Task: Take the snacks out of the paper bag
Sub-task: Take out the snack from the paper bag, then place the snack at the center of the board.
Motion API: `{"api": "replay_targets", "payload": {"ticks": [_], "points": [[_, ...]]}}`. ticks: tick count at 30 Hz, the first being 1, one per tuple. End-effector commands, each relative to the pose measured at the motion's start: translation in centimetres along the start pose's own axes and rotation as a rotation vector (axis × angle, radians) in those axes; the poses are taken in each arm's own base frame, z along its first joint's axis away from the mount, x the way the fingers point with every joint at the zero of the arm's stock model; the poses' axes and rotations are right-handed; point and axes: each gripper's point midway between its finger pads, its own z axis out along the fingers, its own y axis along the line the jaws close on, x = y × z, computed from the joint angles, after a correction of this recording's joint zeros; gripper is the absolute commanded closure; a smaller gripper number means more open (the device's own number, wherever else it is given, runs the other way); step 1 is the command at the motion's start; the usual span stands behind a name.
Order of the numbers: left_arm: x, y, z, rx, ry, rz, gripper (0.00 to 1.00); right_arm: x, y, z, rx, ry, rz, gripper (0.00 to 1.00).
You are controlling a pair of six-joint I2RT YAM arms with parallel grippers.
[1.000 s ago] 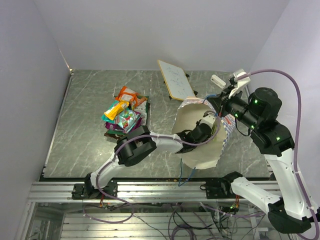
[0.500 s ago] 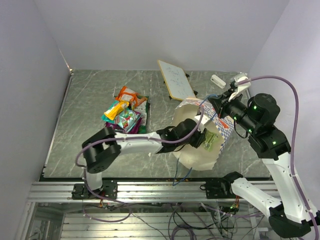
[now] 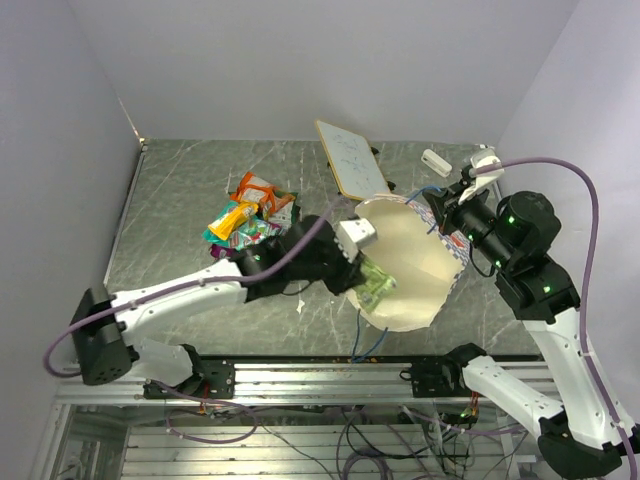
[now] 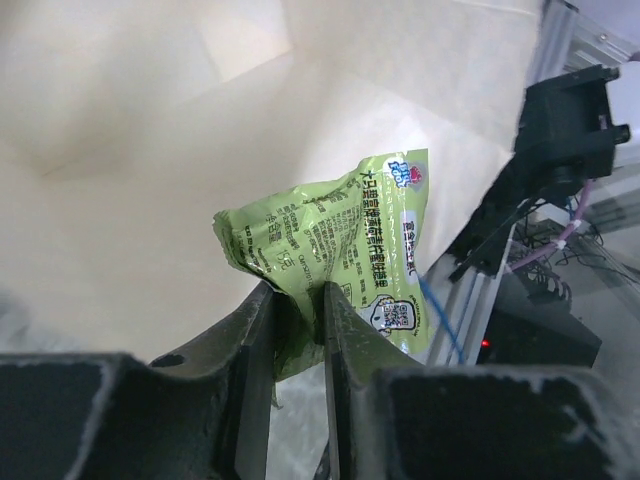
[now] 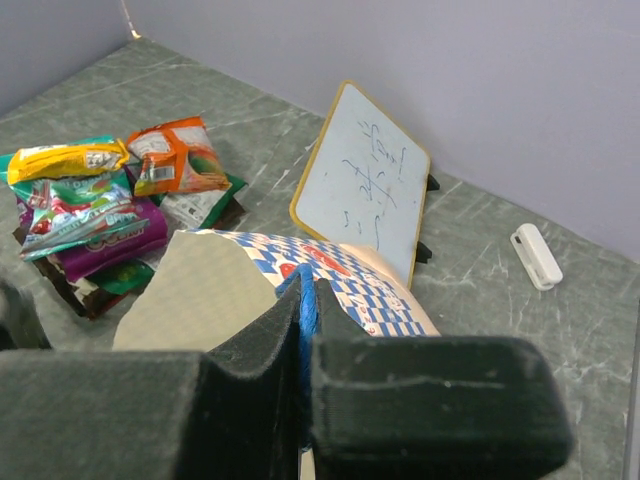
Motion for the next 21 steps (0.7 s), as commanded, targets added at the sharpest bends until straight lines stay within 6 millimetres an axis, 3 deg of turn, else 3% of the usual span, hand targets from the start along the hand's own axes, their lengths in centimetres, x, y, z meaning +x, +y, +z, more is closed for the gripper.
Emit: {"api": "replay_targets", "payload": {"ticks": [1,4,14,18,21], "points": [[-1.7,1.7,-5.7,-0.005,0.012,0.015,0.93,-0.2,-0.6,0.0,0.031,-0.027,-0.018,1.0],[-3.3,3.5,-8.8,-0.098,-0.024,-0.003,0.93,0.0,-0.4,0.3,0.019,-0.021,-0.017,1.0],[-6.0,15.0,-17.8,-0.561,-0.147,-0.246,0.93,0.6,-0.4,0.3,0.018,0.002,-0.027,1.0],[-4.7,20.1,-20.5,-0.793,-0.134,-0.361,0.93,0.3,-0.4,0.3,0.017,0.001,-0.035,1.0],[-2.3,23.4,-21.5,-0.954,-0.04,-0.462,0.93,0.0,-0.5,0.2,0.017,0.001,-0.045,1.0]]}}
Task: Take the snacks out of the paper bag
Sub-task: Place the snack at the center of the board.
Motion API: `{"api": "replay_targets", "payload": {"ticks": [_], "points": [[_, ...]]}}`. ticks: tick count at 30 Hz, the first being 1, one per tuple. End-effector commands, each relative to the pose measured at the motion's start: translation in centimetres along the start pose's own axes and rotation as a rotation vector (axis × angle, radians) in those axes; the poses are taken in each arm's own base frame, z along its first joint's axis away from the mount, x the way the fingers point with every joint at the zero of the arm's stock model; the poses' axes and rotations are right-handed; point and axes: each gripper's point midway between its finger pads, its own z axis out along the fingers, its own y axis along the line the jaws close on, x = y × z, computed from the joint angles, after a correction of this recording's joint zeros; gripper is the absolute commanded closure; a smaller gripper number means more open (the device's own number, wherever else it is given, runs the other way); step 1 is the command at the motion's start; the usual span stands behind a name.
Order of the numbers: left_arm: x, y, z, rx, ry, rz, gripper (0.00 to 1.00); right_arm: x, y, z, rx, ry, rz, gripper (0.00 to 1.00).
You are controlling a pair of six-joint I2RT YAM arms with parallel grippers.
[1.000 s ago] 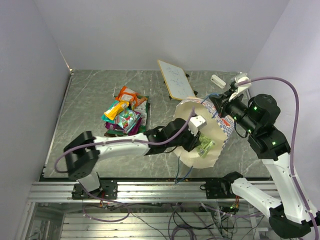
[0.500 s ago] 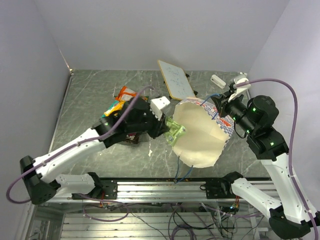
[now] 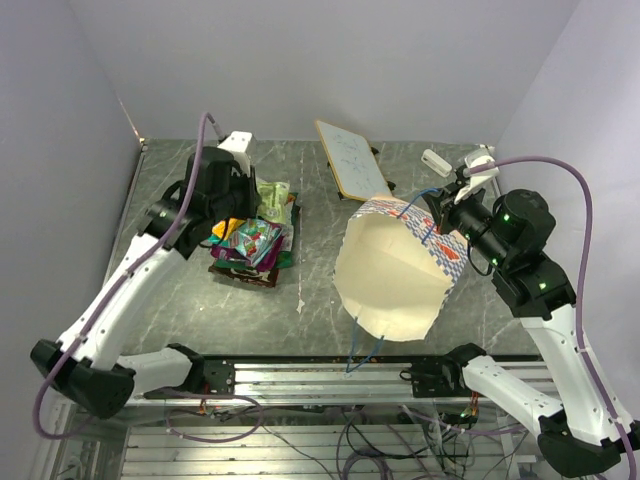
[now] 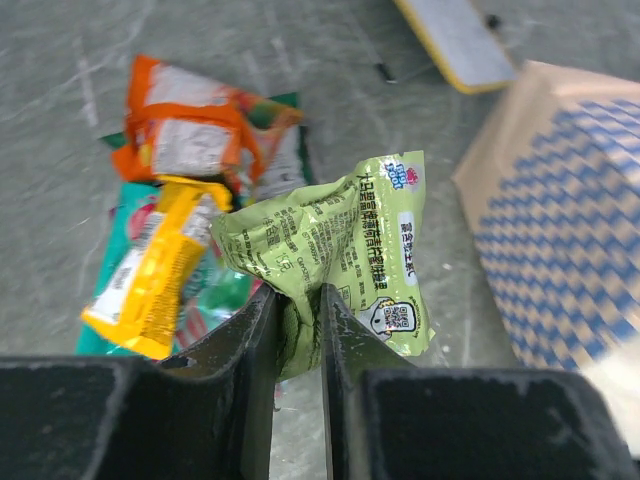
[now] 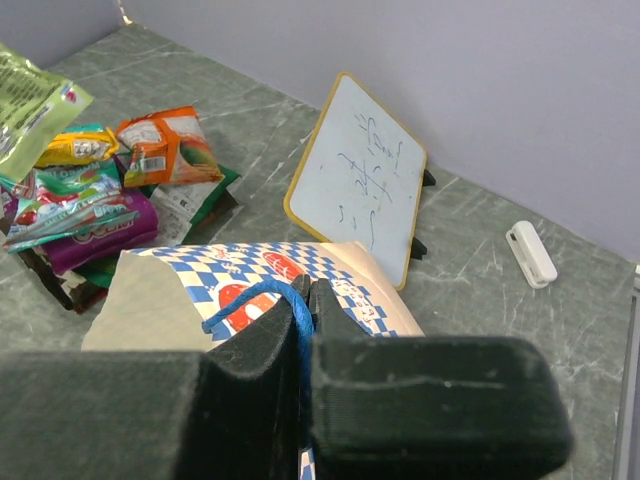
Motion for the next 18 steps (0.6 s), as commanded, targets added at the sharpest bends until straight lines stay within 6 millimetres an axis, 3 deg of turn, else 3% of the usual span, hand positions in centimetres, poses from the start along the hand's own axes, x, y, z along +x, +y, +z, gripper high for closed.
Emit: {"api": "replay_targets", "payload": {"ticks": [1,4,11,18], "points": [[1.5,5.8,1.3,-0.298,0.122,-0.096,0.93,-0.8,-0.3,-0.3,0.011,-0.014,-0.025,1.0],[3.0,7.9,2.3,-0.398,0.205,-0.115,0.93,-0.7,-0.3,-0.4,0.009,-0.011,-0.028,1.0],[5.4,9.8,3.4,-0.469,0.289,-0.115,0.93,-0.7,-0.2,-0.5,0.009,-0.017,-0.021,1.0],[7.7,9.7,3.9,-0.448,0.362,-0.156,0.93,-0.3,-0.1,-0.4,0.004,-0.011,-0.025,1.0]]}}
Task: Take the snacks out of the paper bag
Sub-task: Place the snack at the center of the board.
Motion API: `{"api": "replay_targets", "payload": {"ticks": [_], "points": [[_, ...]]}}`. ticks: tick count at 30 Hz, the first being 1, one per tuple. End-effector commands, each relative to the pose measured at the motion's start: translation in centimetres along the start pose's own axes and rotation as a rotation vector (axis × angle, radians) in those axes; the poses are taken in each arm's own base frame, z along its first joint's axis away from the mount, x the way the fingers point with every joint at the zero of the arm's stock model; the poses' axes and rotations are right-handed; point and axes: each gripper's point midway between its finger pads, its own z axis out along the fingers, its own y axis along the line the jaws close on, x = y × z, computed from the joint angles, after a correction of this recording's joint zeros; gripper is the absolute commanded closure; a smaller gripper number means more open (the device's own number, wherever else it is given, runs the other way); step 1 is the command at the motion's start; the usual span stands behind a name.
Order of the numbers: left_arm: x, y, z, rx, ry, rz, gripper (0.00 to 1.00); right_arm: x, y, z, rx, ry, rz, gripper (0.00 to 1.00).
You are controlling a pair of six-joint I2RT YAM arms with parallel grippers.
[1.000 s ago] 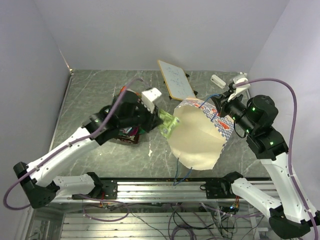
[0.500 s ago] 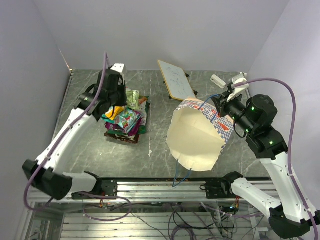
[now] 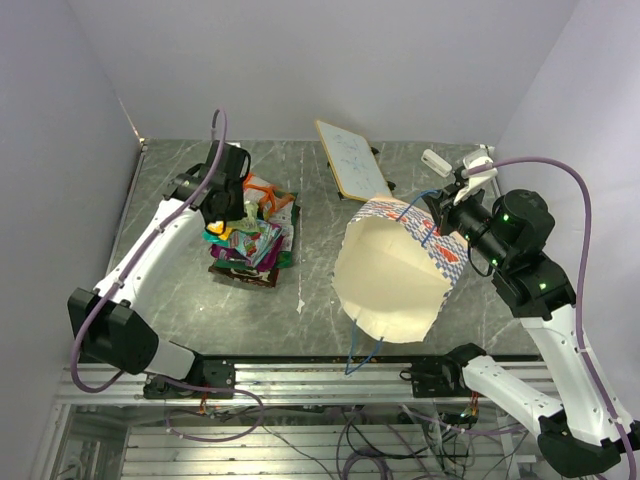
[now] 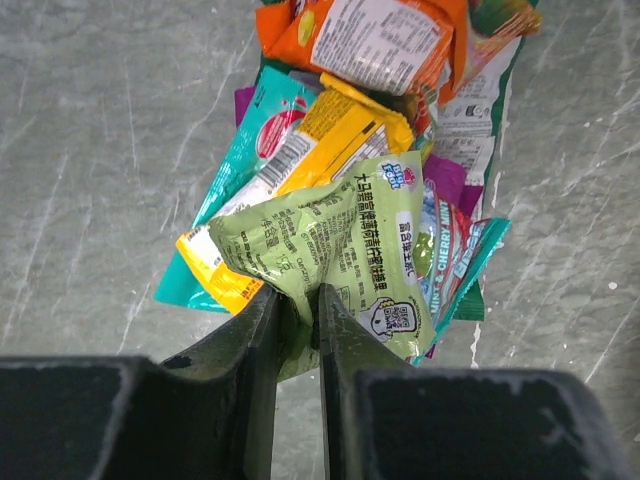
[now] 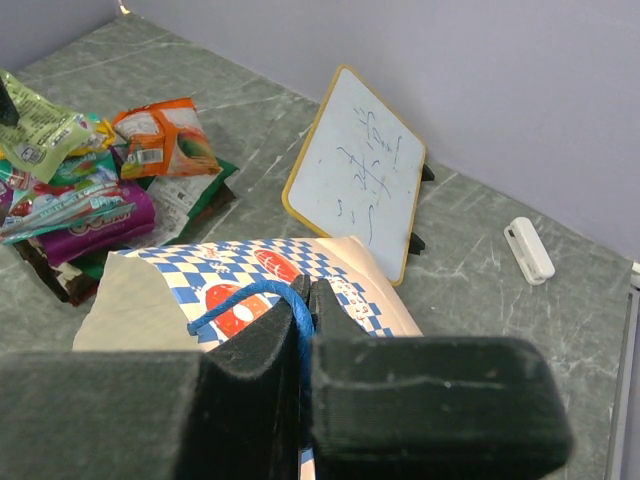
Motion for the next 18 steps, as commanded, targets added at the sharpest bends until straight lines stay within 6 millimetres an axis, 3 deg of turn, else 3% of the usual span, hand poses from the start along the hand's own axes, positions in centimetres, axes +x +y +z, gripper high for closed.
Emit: {"api": "replay_targets", "payload": {"ticks": [1,4,7,12,18], "points": [[2.1,0.0,0.7,0.012,0.058,-0.031,0.92,-0.6,-0.2,-0.3,0.009,-0.025,-0.011,1.0],[3.0,-0.2,1.6,0.015,0.073,-0.056,0.84,-0.8,0.3,-0.2,-0.022,-0.036,-0.021,1.0],[3.8,-0.3,2.7,0.022,0.104,-0.073,0.79,-1.9,2.5,-0.3,-0.162,-0.076,-0.071,1.0],[5.6,-0.3,3.7,0.02,0.167,-0.089,0.67,-2.6,3.8,-0.7,-0.225,-0.05,0.019,1.0],[4.3,-0.1,2.4,0.029,0.126,-0.106,0.41,-5.1,4.7,-3.0,-0.271,-0.075,0.079,1.0]]}}
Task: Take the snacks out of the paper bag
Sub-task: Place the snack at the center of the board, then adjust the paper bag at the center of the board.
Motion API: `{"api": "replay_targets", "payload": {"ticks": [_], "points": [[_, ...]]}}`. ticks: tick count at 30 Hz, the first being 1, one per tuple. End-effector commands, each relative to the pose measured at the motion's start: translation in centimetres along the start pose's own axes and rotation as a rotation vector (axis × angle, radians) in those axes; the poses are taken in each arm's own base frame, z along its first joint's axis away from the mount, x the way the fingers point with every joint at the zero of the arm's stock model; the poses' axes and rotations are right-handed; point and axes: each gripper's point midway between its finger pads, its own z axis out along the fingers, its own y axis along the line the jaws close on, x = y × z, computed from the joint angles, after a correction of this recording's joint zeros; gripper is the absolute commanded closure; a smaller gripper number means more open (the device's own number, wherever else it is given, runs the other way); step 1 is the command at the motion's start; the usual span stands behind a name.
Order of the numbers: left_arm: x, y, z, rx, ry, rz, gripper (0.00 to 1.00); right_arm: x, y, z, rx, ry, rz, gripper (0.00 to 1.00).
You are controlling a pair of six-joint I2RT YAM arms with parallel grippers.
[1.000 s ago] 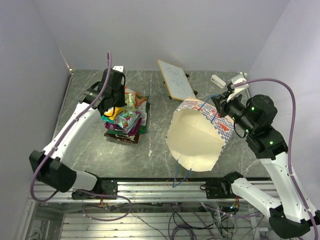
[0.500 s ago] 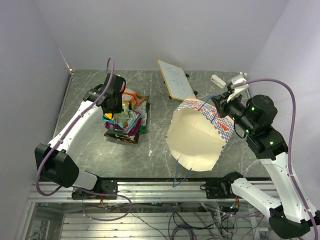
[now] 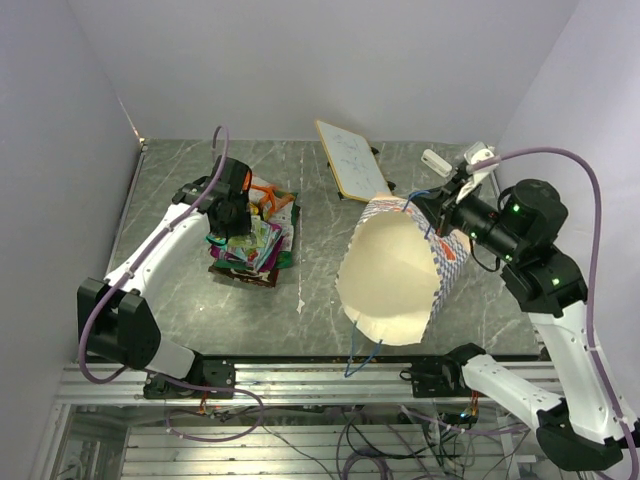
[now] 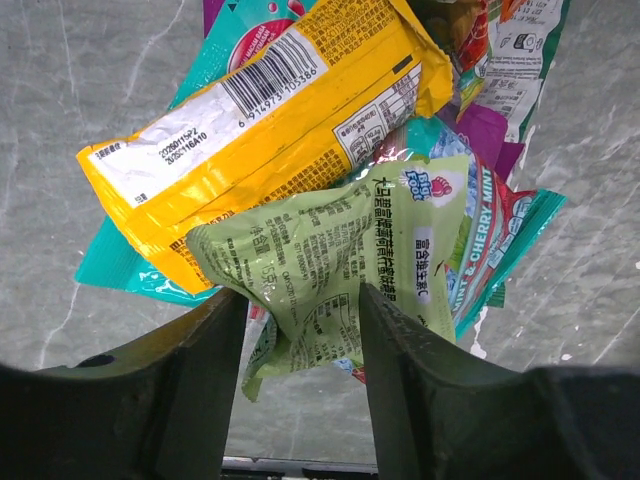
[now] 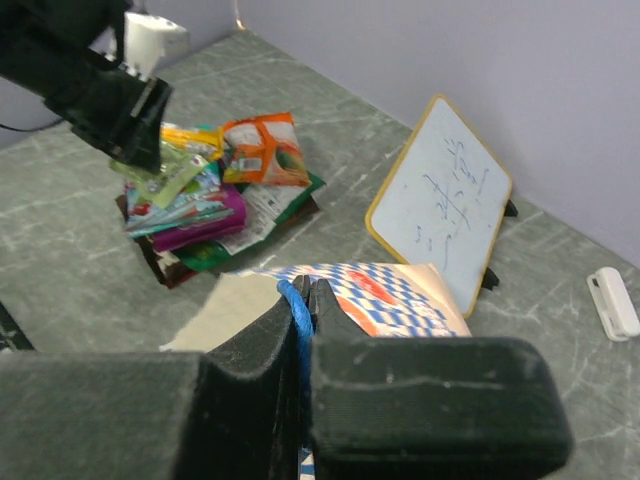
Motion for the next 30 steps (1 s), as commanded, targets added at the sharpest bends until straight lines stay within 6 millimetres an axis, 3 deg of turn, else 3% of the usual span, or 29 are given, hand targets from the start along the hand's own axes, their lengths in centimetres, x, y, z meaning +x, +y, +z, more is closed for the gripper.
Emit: {"api": "replay_targets", "payload": {"ticks": [1,5,8,10,13,16,17,21,23,30], "points": [[-0.9,-0.4,-1.3,0.041,-0.03,-0.031,0.39,-3.2,2.2,-2.5,-0.075,-0.077,0.054,1.0],[-1.2,-0.7,-2.2,0.062,-0.033,-0.035,0.23,-6.2,3.5,-3.3,-0.13,-0.152,0.163,1.0],[-1.5,-0.6,-2.8,0.06,-0.043,-0.045,0.09,-8.2,3.9,-2.5,-0.161,-0.213,0.337,1.0],[-1.8,-0.6,-3.2,0.06,-0.055,-0.059,0.02,-8.7,3.1,-1.7,-0.119,-0.243,0.438,1.0],[-2.3,-0.8,-3.9,0.076,-0.068,-0.08,0.0,-6.0,-1.7,-0.8,0.175,-0.208,0.567,1.0],[-2.6,-1.3,-4.6,0.111,-0.082,-0.097,0.0,-1.1,-7.9,-2.8,0.63,-0.095,0.653,1.0],[-2.8,-1.4,-5.0,0.12,-0.087,-0.101,0.0,0.5,-9.0,-3.6,0.733,-0.038,0.648,1.0],[-3.2,-0.9,-6.2,0.107,-0.114,-0.114,0.0,5.4,-11.2,-4.4,0.9,0.196,0.463,1.0],[-3.6,-0.7,-6.9,0.105,-0.134,-0.114,0.0,7.4,-12.5,-5.8,1.014,0.308,0.373,1.0],[-3.9,-0.8,-7.8,0.124,-0.141,-0.109,0.0,7.6,-14.3,-8.7,1.154,0.384,0.219,1.0]]}}
